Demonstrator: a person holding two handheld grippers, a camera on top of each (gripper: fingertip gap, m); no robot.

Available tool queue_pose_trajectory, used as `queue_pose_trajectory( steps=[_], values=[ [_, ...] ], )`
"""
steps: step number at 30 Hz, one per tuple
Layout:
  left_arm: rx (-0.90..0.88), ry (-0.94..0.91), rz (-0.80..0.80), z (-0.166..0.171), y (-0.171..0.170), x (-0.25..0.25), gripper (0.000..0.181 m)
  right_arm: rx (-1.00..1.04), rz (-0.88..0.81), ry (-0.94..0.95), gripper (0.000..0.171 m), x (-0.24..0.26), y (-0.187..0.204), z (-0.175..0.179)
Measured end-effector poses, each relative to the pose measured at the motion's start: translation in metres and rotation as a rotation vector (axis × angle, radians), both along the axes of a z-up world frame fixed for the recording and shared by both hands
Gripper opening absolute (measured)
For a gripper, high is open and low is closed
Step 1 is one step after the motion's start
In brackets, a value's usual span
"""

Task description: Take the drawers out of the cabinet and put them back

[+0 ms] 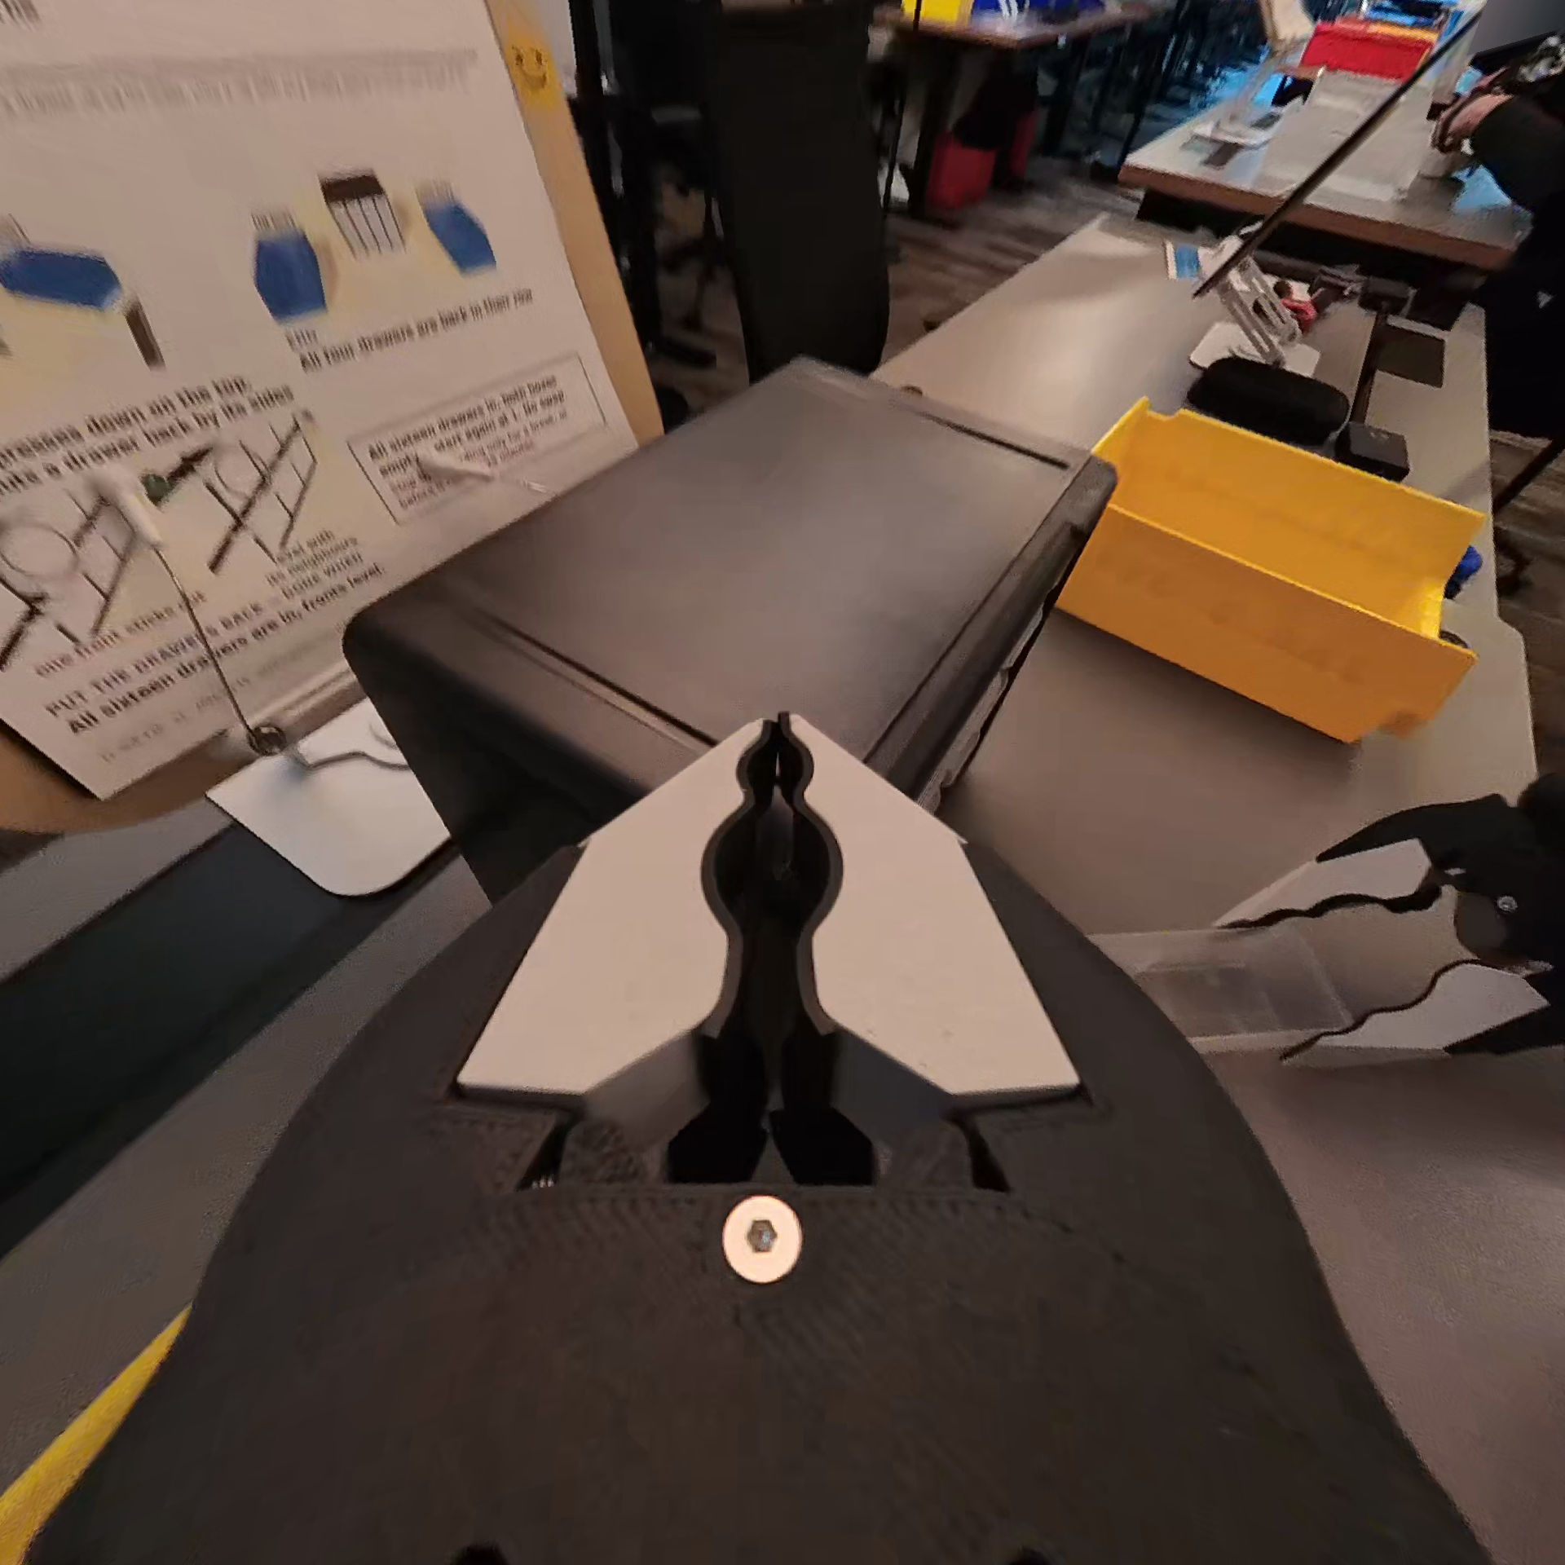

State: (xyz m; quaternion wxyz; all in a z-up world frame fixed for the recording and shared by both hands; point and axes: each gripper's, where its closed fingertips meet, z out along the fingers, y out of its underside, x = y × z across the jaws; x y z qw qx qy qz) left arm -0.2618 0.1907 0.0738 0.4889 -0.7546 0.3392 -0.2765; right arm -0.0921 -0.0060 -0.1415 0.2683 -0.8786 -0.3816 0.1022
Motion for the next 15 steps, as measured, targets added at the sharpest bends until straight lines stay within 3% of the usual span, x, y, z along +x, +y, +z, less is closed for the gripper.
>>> queue_pose_trajectory(
  steps=[1, 8, 15],
  values=[
    [-0.024, 0.02, -0.018, -0.004, 0.001, 0.0, 0.0, -0.009, -0.016, -0.009, 0.071, -0.001, 0.0, 0.0],
    [0.001, 0.166, -0.072, -0.011, 0.008, -0.002, 0.0, -0.044, -0.083, -0.064, 0.065, -0.001, 0.002, -0.002],
    [0.025, 0.108, -0.118, -0.011, 0.007, -0.002, 0.0, -0.045, -0.153, -0.009, 0.06, -0.009, 0.004, 0.011]
  ],
)
